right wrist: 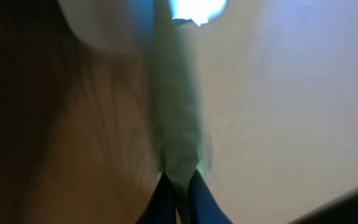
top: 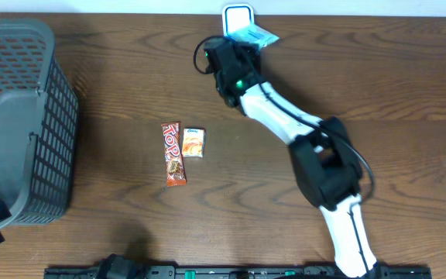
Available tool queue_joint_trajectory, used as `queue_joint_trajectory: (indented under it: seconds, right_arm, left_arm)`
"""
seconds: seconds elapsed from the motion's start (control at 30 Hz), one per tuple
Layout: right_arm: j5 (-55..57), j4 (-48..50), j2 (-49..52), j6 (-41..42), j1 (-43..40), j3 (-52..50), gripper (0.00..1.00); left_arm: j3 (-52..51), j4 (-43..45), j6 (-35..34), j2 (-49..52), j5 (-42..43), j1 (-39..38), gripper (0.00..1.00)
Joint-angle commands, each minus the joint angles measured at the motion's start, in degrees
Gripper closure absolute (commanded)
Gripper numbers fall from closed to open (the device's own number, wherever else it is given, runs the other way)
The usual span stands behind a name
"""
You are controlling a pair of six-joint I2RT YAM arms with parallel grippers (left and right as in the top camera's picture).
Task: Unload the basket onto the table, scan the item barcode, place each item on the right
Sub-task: 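Carry the wipes pack right and set it on the table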
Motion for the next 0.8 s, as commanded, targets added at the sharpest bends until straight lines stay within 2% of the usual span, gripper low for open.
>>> queue_joint_trajectory:
  seconds: [0.0, 0.2, 0.27, 0.37, 0.5, 0.7, 0.77]
  right_arm:
    - [4.48, -8.63, -9.07, 16.37, -0.66, 0.98, 0.99]
    - [0.11, -35.98, -16.00, 40.26, -5.68, 0.98, 0.99]
    - [-7.10, -44.52, -17.68, 48.24, -9.40, 0.98, 0.99]
    - [-20.55, -52.39, -18.45, 57.57, -16.98, 0.98, 0.99]
    - [-29.35, -54.31, -17.97, 66.90, -28.20, 0.02, 0.99]
    - [-34.77, -54.42, -17.97, 74.23, -42.93, -2.16, 0.99]
    - [-43.34, -54.12, -17.99, 74.38, -45.90, -2.23, 0.99]
  left_arm:
    - [-0.22, 0.07, -0.48, -0.44, -0.52, 0.09, 0.02]
    - [-0.22, 0.07, -0.48, -0.44, -0.52, 0.09, 0.02]
    - [-0.22, 0.07, -0.48, -0.44, -0.52, 0.09, 0.02]
    - [-0.22, 0.07, -0.48, -0.44, -0.52, 0.09, 0.02]
    - [-0.22, 0.07, -0.48, -0.44, -0.50, 0.09, 0.02]
    - [-0.22, 0.07, -0.48, -0.44, -0.50, 0.09, 0.02]
    - [-0.22, 0.07, -0.48, -0.44, -0.52, 0.09, 0.02]
